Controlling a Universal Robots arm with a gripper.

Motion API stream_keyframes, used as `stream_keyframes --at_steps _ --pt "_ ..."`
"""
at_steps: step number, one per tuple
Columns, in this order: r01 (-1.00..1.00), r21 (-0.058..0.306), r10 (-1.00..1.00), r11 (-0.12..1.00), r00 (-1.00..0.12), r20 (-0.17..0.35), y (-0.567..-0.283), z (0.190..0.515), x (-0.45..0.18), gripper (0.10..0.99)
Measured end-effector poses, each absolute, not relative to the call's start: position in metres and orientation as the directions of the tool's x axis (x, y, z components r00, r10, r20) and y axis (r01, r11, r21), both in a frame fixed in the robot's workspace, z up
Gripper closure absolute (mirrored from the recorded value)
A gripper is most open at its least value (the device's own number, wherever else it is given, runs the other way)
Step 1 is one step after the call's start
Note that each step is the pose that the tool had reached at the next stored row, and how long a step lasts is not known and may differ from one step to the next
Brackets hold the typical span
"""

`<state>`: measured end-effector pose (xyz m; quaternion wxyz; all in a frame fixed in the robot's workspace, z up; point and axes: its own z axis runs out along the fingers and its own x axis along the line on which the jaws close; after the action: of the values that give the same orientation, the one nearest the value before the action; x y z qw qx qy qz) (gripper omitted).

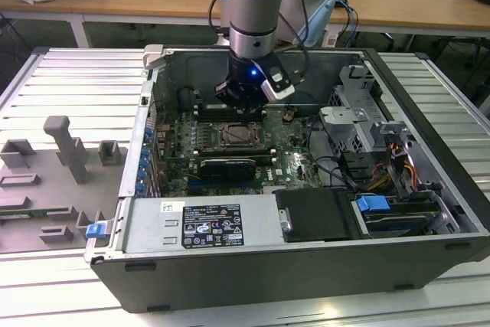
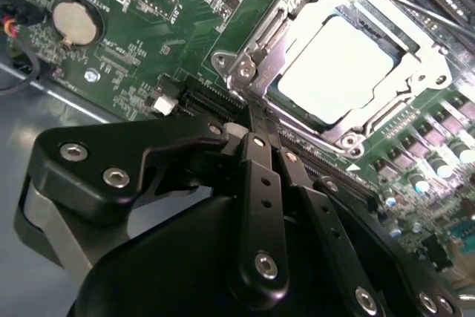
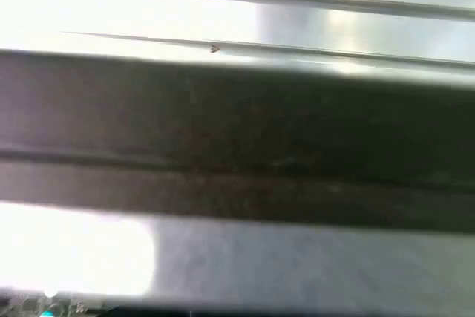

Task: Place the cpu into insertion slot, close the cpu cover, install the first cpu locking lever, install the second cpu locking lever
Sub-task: 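Install the first cpu locking lever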

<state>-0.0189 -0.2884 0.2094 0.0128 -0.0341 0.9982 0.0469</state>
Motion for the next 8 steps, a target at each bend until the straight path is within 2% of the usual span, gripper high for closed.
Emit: stream_keyframes --at_steps 8 --pt "-0.069 0.093 -0.067 0.993 -0.997 -0.029 -0.2921 0.2143 -0.0189 0.98"
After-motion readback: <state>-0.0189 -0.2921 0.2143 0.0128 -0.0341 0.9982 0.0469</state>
